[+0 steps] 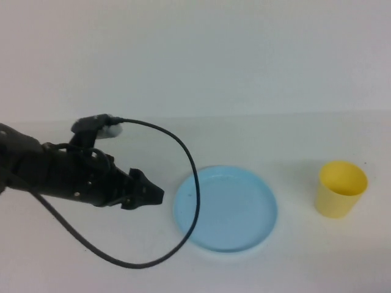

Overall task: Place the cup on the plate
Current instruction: Pick up the plate from the table

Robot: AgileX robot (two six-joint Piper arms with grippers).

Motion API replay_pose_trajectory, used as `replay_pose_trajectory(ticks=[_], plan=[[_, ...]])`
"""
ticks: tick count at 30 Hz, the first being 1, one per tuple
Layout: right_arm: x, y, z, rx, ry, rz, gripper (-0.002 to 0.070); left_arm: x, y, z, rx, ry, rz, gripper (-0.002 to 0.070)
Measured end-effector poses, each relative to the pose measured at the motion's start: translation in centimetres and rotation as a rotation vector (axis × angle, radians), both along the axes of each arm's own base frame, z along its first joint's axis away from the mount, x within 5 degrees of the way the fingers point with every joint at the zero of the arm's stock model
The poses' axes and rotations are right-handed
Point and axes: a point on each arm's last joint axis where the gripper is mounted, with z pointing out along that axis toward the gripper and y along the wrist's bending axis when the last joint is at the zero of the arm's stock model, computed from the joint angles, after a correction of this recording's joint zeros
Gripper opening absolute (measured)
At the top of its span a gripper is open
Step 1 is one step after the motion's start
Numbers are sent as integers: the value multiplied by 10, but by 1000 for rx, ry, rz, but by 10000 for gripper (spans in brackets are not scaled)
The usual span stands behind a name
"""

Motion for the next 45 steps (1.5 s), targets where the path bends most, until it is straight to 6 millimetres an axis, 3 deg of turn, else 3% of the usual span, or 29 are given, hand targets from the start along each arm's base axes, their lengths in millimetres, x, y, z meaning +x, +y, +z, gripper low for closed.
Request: replay_pose_trajectory(ticks=[6,17,24,30,45], plan=[[0,0,0,0,0,0,0,7,-31,-34,102,-15,-20,434],[0,0,0,0,0,0,0,36,-42,-69,119,40,15,435],[0,0,0,0,0,0,0,51,-47,-71,104,35,9,422],[0,0,0,0,0,0,0,51,-46,-71,119,8,-7,295],[0,0,0,0,0,0,0,53,-48,-76,118,14,0,276]])
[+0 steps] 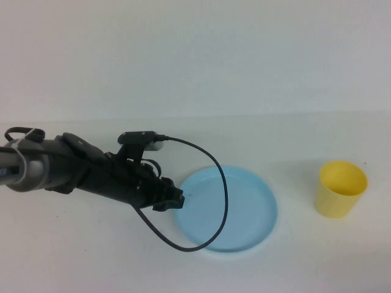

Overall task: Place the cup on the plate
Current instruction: Pick up the plate from the table, then place the plate on the center of the table

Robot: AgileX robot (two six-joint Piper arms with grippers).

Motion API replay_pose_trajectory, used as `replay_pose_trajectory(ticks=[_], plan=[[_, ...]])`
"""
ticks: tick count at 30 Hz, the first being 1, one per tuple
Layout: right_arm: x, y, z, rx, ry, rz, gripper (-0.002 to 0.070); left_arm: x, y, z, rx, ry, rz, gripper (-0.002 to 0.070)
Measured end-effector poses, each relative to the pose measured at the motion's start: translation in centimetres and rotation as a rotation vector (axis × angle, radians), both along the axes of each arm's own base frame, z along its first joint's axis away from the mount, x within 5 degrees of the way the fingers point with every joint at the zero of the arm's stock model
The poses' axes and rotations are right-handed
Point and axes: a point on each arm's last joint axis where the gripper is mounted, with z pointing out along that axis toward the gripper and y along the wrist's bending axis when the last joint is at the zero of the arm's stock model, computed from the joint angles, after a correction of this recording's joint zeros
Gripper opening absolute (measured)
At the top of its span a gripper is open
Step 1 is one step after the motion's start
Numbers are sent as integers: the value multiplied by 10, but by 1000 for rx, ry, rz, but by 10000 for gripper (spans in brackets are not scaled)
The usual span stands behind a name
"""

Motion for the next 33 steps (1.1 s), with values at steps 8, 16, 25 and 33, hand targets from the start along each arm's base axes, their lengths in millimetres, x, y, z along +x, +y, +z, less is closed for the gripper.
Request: replay_pose_trajectory(ticks=[8,16,25,33], plan=[[0,0,0,0,0,0,0,0,-12,-17,-7,44,-5,261],[0,0,0,0,0,0,0,0,-13,-20,15,32,-7,27],[0,0,0,0,0,0,0,5,-10,14,21,-86,2,6],[0,0,0,0,0,0,0,20,-34,61,-70,-196,-14,6]])
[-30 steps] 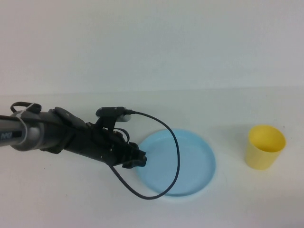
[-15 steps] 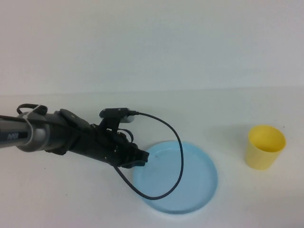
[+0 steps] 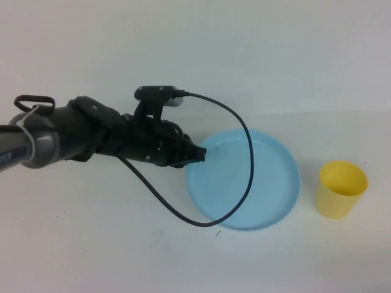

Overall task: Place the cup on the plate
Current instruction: Place the plate on the center of the table

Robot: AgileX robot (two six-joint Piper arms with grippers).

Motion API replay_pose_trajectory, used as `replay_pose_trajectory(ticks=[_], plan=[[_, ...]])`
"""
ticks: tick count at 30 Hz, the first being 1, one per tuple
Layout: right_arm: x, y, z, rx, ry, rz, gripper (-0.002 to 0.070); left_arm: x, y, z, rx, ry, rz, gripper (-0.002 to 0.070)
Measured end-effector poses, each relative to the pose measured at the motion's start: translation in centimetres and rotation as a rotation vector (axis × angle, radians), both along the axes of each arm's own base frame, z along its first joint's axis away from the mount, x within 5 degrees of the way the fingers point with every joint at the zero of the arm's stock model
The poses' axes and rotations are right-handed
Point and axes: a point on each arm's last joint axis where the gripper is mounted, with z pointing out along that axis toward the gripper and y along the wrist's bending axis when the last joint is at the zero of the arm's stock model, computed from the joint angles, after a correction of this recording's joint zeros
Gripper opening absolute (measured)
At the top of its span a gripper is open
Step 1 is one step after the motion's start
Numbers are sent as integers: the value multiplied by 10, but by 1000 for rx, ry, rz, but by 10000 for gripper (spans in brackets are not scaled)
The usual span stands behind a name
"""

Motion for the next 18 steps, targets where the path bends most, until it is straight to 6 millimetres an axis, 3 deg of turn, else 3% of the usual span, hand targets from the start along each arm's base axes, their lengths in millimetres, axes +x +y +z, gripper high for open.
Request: replay_pose_trajectory(ticks=[5,18], plan=[[0,0,0,0,0,0,0,7,-10,0,14,1,11,6],[0,0,0,0,0,0,0,9,-41,-51,51,64,-1,6]])
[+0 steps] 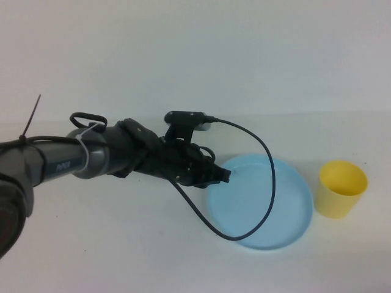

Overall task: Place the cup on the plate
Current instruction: Place the plate on the center of the table, then pick up the cup from the table

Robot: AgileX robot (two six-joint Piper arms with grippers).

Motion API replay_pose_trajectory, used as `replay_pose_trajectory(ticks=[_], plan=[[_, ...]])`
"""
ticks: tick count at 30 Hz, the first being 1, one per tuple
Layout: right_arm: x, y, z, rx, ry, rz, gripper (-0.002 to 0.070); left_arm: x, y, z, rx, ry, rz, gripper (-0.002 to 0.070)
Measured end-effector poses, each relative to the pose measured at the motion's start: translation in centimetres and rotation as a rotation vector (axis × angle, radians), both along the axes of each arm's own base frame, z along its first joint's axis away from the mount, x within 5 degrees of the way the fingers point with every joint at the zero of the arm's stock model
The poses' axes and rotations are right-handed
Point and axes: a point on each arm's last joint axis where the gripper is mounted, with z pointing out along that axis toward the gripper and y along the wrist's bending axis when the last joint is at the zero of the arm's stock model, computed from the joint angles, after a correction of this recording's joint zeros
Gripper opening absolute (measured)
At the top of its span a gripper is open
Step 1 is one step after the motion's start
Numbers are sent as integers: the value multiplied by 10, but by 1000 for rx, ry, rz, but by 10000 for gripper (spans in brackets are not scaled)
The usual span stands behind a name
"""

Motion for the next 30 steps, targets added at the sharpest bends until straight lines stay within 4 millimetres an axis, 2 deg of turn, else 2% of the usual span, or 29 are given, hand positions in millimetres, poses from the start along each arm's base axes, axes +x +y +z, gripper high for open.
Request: replay_pose_trajectory(ticks=[4,10,12,13,15,16,18,20,23,27,30], plan=[[0,0,0,0,0,0,0,4,-3,0,9,-22,-21,38],[0,0,0,0,0,0,0,14,-4,18,-32,-40,-40,236],[0,0,0,0,0,0,0,16,-1,32,-62,-40,-61,252],[0,0,0,0,0,0,0,14,0,42,-74,-49,-78,238],[0,0,0,0,0,0,0,10,5,66,-72,-97,-104,146],[0,0,0,0,0,0,0,6,7,83,-57,-142,-122,96],[0,0,0,0,0,0,0,-6,14,122,-37,-246,-141,44],[0,0,0,0,0,0,0,-22,21,163,-43,-337,-147,20],[0,0,0,0,0,0,0,-63,28,230,-101,-482,-164,6],[0,0,0,0,0,0,0,-145,39,315,-211,-705,-224,3],[0,0,0,0,0,0,0,-202,52,357,-315,-829,-262,1]])
